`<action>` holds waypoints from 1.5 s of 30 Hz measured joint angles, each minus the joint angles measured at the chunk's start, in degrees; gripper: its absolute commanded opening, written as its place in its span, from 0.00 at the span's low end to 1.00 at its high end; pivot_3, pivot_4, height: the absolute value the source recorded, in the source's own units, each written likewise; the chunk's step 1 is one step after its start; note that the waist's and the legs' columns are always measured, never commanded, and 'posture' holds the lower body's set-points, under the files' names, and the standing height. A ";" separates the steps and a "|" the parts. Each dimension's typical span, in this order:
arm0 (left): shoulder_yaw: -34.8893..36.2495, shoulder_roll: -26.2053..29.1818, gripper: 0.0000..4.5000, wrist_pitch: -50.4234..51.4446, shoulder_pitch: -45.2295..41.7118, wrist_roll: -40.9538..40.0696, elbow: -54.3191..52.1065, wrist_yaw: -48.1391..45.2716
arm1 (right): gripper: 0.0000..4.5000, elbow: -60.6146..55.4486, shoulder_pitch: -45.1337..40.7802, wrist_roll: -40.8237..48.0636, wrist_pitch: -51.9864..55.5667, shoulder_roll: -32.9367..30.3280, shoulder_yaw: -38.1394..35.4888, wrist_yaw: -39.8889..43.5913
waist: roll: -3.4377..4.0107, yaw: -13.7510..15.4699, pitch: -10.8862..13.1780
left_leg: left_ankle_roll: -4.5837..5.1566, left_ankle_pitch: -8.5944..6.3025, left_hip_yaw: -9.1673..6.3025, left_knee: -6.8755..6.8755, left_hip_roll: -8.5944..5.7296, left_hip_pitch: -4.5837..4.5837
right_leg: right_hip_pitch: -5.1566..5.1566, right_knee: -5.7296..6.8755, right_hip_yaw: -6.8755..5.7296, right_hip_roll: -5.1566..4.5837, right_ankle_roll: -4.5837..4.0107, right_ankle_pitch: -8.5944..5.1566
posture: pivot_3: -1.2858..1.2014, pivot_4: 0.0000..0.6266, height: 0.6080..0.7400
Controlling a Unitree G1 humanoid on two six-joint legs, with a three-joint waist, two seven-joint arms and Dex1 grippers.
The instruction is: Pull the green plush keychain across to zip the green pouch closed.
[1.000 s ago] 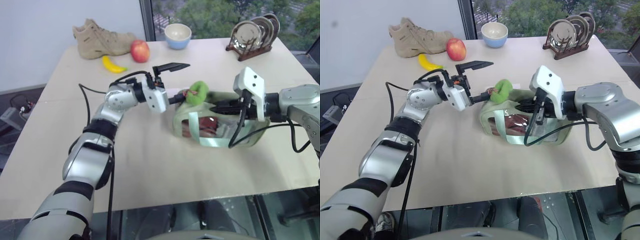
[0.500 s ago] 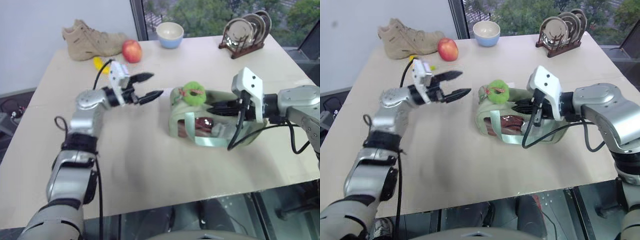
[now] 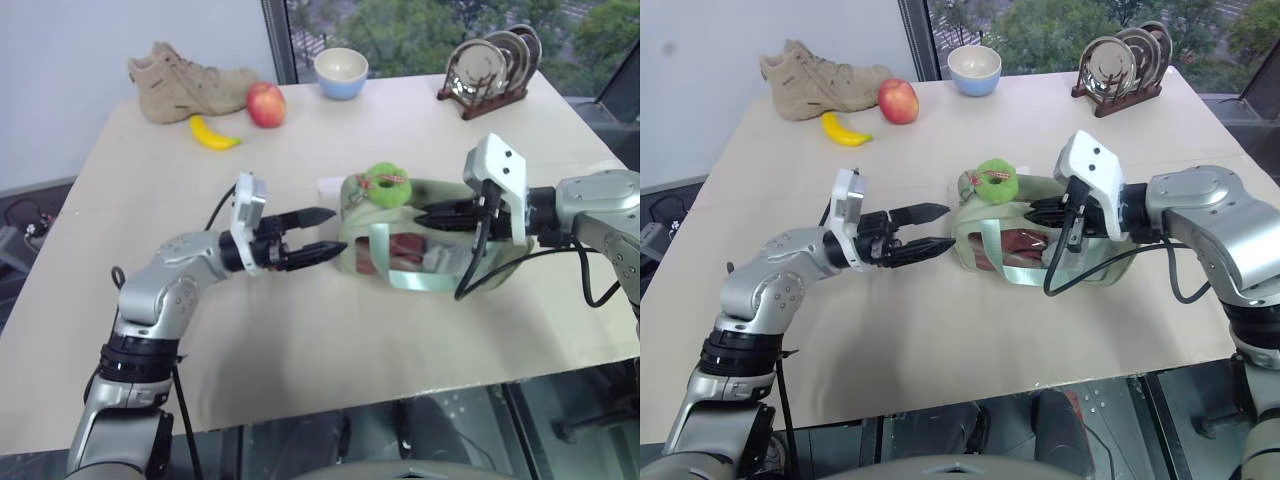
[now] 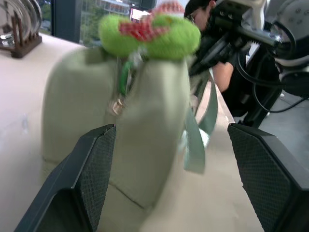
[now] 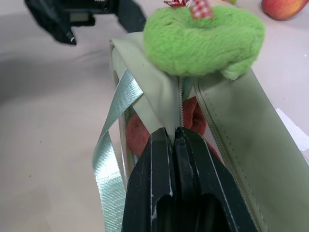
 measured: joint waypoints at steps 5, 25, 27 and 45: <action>-0.16 -0.65 0.85 -3.46 2.67 5.20 -2.12 3.08 | 0.00 0.00 0.00 -0.01 0.00 -0.10 -0.02 -0.22 | 0.00 0.51 0.00 | 0.00 0.00 0.04 -0.05 0.00 0.02 | 0.00 -0.03 0.04 0.00 0.00 0.00 | 0.52 0.24 1.00; -3.10 -6.89 0.00 -8.24 2.32 13.18 -1.52 5.57 | 0.43 -0.83 -0.13 0.66 0.61 -0.53 -0.37 -0.83 | 0.00 0.94 0.00 | 0.00 0.00 0.02 -0.02 0.01 0.01 | 0.04 -0.06 0.01 -0.01 0.00 0.00 | 0.52 0.24 1.00; -3.16 -7.15 0.00 -8.41 2.13 13.46 -1.38 5.56 | 0.43 -1.78 0.35 0.64 0.77 -1.34 -0.79 -1.33 | 0.00 0.97 0.00 | 0.00 0.00 0.02 -0.02 0.00 -0.01 | 0.02 -0.06 0.00 -0.02 0.00 0.00 | 0.52 0.24 1.00; -3.23 -7.77 0.00 -10.30 1.18 15.73 -0.31 5.53 | 0.43 -3.62 -7.19 -26.21 -29.37 -6.04 9.90 -1.79 | -0.01 1.05 0.00 | 0.00 -0.01 0.04 -0.02 0.00 -0.01 | 0.02 -0.10 -0.06 -0.01 0.00 0.00 | 0.52 0.24 1.00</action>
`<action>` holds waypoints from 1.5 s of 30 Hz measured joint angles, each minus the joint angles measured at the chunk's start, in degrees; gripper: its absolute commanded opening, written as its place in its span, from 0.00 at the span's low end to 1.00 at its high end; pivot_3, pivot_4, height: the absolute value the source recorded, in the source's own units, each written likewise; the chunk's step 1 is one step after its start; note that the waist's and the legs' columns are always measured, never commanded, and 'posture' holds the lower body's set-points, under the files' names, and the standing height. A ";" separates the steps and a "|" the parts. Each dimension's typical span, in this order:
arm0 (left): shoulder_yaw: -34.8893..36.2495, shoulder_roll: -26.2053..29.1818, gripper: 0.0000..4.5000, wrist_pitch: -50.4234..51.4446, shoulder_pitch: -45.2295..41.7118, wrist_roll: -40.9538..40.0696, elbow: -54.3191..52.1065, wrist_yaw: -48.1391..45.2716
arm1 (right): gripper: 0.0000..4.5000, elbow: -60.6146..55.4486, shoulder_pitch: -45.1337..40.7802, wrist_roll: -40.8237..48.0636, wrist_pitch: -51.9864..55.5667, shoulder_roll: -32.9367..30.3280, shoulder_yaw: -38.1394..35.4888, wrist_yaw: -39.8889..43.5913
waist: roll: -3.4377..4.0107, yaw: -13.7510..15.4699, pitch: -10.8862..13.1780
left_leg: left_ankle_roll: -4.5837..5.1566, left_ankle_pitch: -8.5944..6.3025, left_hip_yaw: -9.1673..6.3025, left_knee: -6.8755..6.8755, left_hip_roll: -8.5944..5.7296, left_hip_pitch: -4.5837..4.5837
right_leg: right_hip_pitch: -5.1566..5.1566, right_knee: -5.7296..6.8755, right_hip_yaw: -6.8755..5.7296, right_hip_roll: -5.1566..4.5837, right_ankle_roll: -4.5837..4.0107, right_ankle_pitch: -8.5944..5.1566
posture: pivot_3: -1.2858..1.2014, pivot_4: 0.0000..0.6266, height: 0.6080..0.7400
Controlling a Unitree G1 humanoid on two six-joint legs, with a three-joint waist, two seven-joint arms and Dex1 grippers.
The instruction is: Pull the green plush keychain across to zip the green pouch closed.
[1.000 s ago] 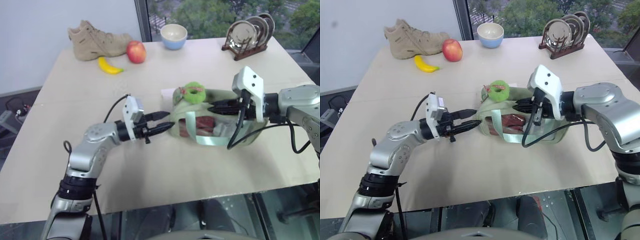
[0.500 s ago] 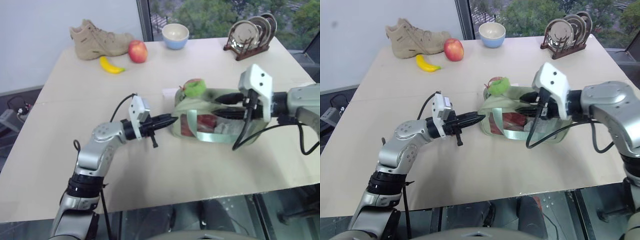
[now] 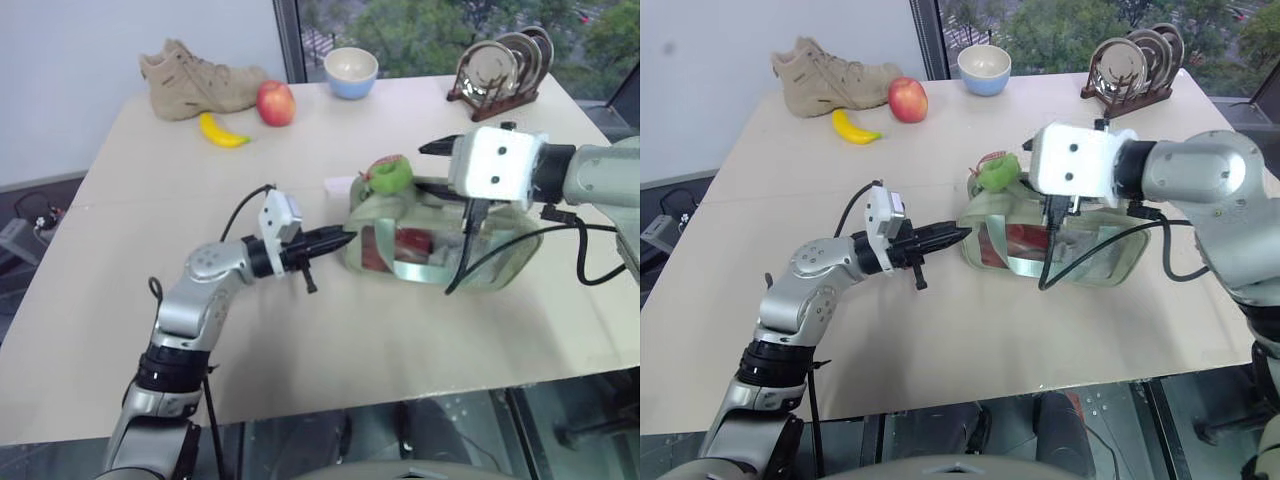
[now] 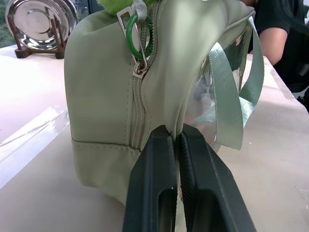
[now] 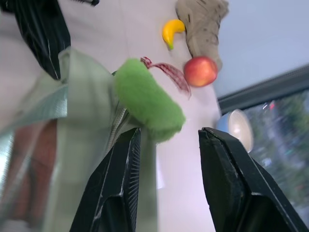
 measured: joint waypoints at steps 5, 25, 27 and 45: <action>0.00 -0.01 0.00 0.00 -0.05 0.01 0.00 0.04 | 0.43 4.31 -0.31 -7.61 -9.58 1.15 2.47 1.48 | 0.00 -0.08 0.00 | 0.00 0.00 0.00 0.00 0.00 0.01 | -0.01 0.01 -0.03 0.01 0.00 0.00 | 0.52 0.24 1.00; 0.00 -0.01 0.00 0.01 -0.04 0.01 -0.04 0.39 | 0.27 12.10 -3.44 -18.85 -23.41 10.04 3.42 2.12 | 0.00 -0.19 0.00 | 0.00 0.00 0.00 0.00 0.00 0.01 | -0.01 0.02 -0.11 0.02 0.00 0.00 | 0.52 0.24 1.00; 0.00 -0.01 0.00 0.01 -0.05 0.02 -0.04 0.41 | 0.05 12.89 -3.44 -18.76 -23.40 10.82 3.42 2.81 | 0.00 -0.19 0.00 | 0.00 0.00 -0.01 0.01 -0.01 0.01 | -0.01 0.02 -0.13 0.03 0.00 0.00 | 0.52 0.24 1.00; -0.42 -2.10 0.00 -2.41 0.81 3.94 -0.17 5.45 | 0.01 13.44 -1.97 -17.24 -17.57 7.41 -4.17 2.59 | 0.00 -0.03 0.00 | 0.00 0.00 -0.01 0.02 -0.01 0.03 | 0.01 0.03 -0.09 0.01 0.00 0.00 | 0.52 0.24 1.00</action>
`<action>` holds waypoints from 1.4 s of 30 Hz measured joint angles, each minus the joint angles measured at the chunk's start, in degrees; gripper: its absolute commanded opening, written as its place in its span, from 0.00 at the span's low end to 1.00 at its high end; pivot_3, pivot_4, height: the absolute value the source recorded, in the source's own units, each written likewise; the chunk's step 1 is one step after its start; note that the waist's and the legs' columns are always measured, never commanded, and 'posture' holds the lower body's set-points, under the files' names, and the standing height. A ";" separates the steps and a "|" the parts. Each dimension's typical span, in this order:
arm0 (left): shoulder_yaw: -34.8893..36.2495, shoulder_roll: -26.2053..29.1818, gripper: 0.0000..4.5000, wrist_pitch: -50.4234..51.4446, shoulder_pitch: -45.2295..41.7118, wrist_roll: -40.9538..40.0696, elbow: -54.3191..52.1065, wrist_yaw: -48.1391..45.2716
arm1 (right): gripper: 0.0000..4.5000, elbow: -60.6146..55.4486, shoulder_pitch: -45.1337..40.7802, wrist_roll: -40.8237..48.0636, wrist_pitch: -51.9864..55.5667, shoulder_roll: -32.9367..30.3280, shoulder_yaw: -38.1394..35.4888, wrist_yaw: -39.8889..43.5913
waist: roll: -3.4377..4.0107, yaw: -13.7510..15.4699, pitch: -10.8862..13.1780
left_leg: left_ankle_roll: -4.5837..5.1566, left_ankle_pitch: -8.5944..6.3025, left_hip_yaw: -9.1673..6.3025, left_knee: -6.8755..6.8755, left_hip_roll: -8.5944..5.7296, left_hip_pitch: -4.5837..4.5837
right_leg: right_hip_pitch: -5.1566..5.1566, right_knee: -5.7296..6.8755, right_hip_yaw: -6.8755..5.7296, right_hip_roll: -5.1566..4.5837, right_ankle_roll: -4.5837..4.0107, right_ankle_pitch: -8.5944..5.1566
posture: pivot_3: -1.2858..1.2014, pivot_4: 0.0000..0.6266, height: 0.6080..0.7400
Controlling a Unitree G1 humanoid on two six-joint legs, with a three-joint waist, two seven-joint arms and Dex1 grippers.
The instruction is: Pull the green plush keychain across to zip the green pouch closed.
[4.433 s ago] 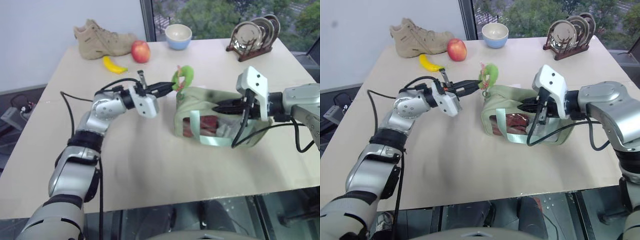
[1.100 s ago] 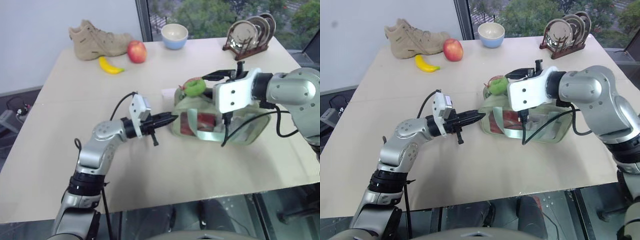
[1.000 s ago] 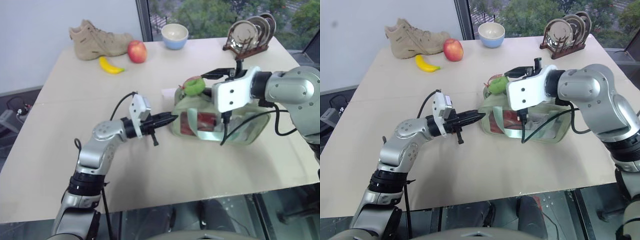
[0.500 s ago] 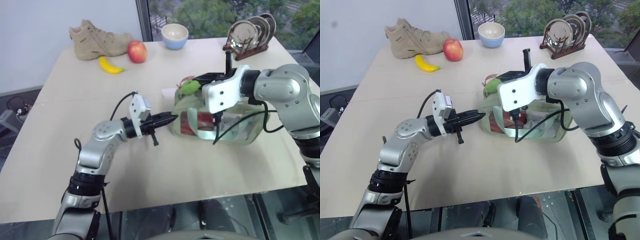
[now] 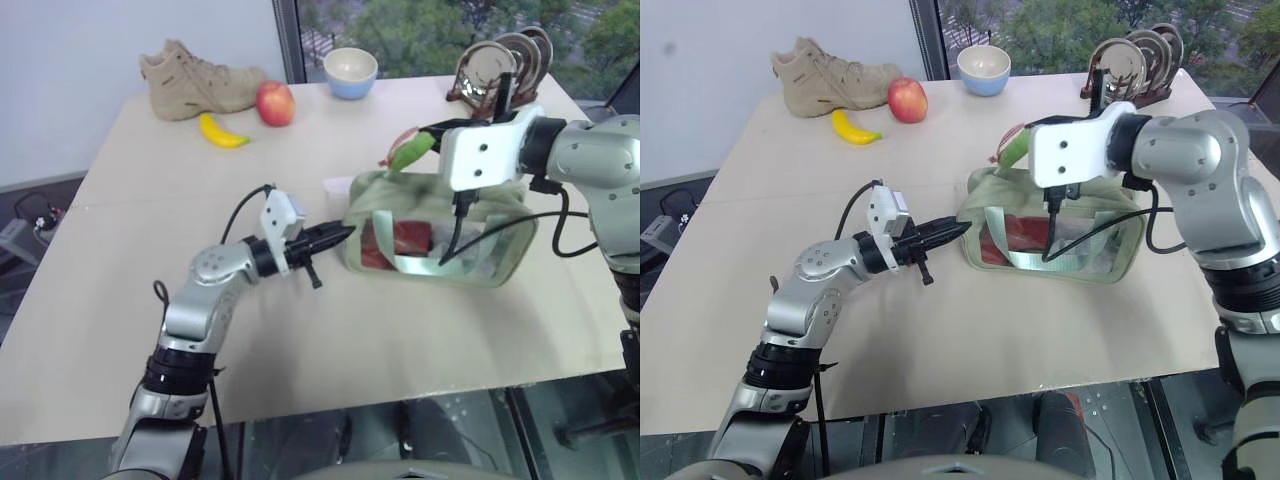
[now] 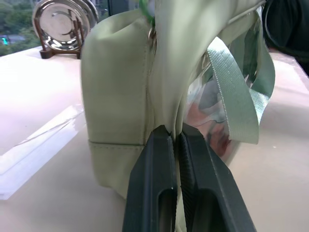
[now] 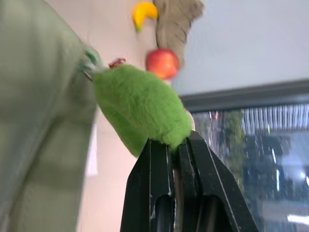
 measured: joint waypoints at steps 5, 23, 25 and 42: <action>-0.51 -0.13 0.00 -0.80 0.01 0.85 0.07 1.46 | 0.01 -1.06 2.06 0.04 2.32 -1.55 -1.09 -0.46 | 0.00 0.06 0.00 | 0.00 0.00 0.00 0.00 0.00 0.00 | 0.00 0.00 0.12 -0.01 0.00 0.00 | 0.52 0.24 1.00; -2.60 -0.53 0.00 -7.19 -1.12 3.93 2.58 3.06 | 0.01 0.29 -3.62 1.21 9.62 1.71 -1.70 -6.06 | -0.01 0.05 0.00 | 0.00 0.00 -0.02 -0.01 -0.05 -0.03 | -0.02 -0.01 0.10 -0.04 0.00 0.00 | 0.52 0.24 1.00; -2.51 -0.84 0.00 -6.32 -1.22 3.87 2.63 4.10 | 0.01 -0.78 -0.64 1.25 9.77 -0.40 -3.33 -6.12 | -0.02 0.13 -0.01 | 0.00 0.00 -0.07 -0.02 -0.03 -0.03 | -0.02 -0.02 0.05 -0.04 0.00 0.00 | 0.52 0.24 1.00; 0.88 -2.36 0.00 -0.03 -2.31 3.80 5.73 12.42 | 0.01 -12.36 31.32 -1.16 21.48 -6.38 -23.60 -13.40 | 0.02 0.29 -0.27 | -0.02 0.00 0.19 -0.01 0.08 0.31 | 0.13 0.17 0.36 0.10 -0.02 0.02 | 0.52 0.24 1.00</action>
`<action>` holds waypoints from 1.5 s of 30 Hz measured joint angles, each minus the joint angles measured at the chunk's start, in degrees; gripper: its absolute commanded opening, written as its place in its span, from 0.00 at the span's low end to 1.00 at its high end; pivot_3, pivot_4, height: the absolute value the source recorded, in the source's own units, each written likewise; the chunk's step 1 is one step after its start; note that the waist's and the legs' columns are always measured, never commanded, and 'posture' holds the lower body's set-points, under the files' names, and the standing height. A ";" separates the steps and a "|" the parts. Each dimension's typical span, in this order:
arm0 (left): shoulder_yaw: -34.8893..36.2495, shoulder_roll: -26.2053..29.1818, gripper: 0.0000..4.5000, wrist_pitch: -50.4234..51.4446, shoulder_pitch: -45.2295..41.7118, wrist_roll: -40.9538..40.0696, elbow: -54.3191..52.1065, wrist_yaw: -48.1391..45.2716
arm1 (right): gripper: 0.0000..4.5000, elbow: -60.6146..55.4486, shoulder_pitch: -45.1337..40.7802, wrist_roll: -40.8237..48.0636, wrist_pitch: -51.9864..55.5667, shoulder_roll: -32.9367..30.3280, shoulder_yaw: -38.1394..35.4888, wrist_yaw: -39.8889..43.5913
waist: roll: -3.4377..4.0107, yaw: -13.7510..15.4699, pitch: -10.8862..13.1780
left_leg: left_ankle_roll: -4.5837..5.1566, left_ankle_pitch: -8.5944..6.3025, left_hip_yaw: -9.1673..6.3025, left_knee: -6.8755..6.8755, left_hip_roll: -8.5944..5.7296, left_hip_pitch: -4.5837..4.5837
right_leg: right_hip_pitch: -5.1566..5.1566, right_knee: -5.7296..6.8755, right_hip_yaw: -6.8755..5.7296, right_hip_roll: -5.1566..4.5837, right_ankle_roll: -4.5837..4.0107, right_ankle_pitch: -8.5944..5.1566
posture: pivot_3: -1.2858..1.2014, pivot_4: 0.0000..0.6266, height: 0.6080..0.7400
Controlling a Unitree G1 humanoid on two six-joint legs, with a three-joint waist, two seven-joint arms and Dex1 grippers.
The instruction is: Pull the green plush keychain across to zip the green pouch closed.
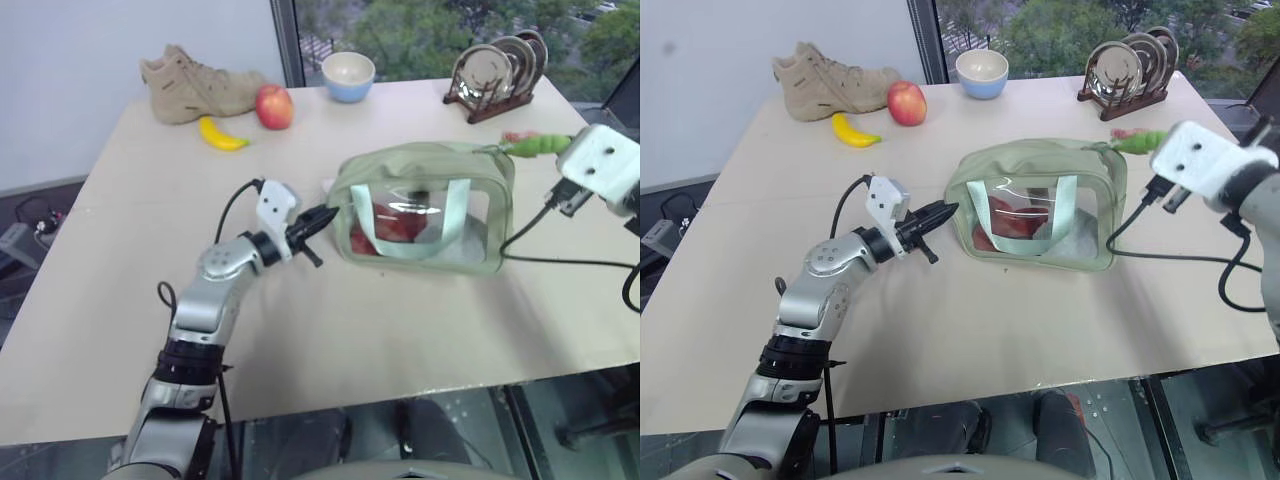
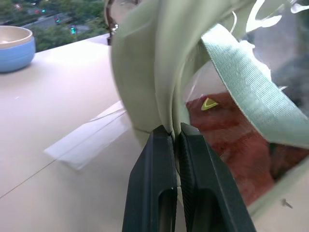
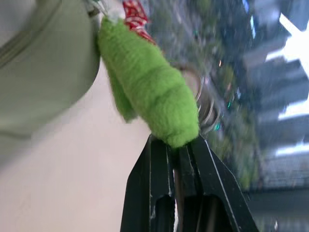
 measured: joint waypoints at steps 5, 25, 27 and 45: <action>0.00 -0.61 0.00 1.06 -0.12 -0.02 -0.55 0.64 | 0.01 -7.10 17.29 -2.86 4.41 4.89 -2.46 -3.49 | 0.02 0.03 -0.18 | -0.03 -0.02 0.21 -0.02 0.03 0.16 | 0.03 0.08 0.06 0.06 0.01 0.01 | 0.52 0.24 1.00; -2.33 0.90 0.00 -11.30 -2.40 10.58 3.98 2.37 | 0.01 -16.66 -5.27 12.46 27.30 6.05 -9.71 -2.98 | -0.07 1.63 -0.11 | -0.09 -0.07 -0.05 -0.65 0.09 0.46 | 0.42 -0.64 -0.05 0.10 -0.01 0.05 | 0.52 0.24 1.00; -2.43 0.87 0.00 -11.32 -2.81 11.31 4.43 2.91 | 0.01 -17.51 -2.12 13.33 28.47 5.16 -11.12 -2.40 | -0.07 1.63 -0.12 | -0.09 -0.07 -0.05 -0.65 0.09 0.43 | 0.41 -0.65 -0.06 0.09 -0.01 0.05 | 0.52 0.24 1.00; -2.29 0.11 0.00 -7.09 -3.82 11.37 4.89 6.98 | 0.01 -19.31 27.15 8.62 26.51 4.84 9.25 -9.47 | -0.08 1.10 -0.16 | -0.14 -0.07 0.26 -0.41 0.17 0.89 | 0.69 -0.24 0.09 0.23 0.00 0.05 | 0.52 0.24 1.00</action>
